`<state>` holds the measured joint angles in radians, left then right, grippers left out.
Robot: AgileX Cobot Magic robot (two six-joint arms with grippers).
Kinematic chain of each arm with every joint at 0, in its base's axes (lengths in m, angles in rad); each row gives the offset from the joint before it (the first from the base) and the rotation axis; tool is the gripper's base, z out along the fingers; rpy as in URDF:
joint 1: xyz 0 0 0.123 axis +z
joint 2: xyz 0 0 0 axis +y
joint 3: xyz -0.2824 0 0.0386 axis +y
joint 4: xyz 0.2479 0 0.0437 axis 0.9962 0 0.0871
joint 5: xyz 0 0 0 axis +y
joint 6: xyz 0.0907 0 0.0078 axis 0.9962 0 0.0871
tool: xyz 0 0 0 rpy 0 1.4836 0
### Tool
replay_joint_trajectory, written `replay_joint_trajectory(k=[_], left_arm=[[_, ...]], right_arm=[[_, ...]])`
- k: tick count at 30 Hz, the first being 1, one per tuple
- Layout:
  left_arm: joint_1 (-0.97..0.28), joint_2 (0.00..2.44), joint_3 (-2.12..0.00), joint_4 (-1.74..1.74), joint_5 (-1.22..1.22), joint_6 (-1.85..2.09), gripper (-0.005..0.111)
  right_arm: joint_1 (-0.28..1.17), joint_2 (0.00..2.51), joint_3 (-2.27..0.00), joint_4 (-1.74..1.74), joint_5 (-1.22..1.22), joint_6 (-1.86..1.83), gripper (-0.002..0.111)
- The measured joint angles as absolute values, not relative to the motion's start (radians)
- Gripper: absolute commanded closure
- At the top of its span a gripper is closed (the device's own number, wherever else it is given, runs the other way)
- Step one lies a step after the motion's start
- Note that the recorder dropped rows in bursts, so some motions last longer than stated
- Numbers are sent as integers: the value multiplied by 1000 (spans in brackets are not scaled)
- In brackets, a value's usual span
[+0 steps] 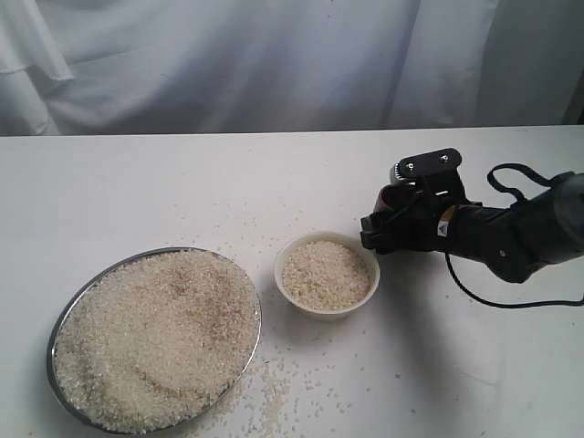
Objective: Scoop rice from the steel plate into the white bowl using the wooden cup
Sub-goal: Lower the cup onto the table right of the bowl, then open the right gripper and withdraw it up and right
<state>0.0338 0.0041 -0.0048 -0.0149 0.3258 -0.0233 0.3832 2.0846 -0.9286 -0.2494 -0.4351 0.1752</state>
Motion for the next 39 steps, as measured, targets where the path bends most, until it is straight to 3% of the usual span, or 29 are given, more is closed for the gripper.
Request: replay_joint_trajectory(k=[4, 18, 39], left_arm=[[34, 4, -5, -15, 326, -23, 107], [34, 4, -5, -15, 326, -23, 107], [34, 4, -5, -15, 326, -23, 107]], right_arm=[[386, 2084, -929, -299, -434, 199, 47], [388, 2082, -929, -377, -421, 238, 13], [388, 1993, -927, -400, -426, 258, 11]])
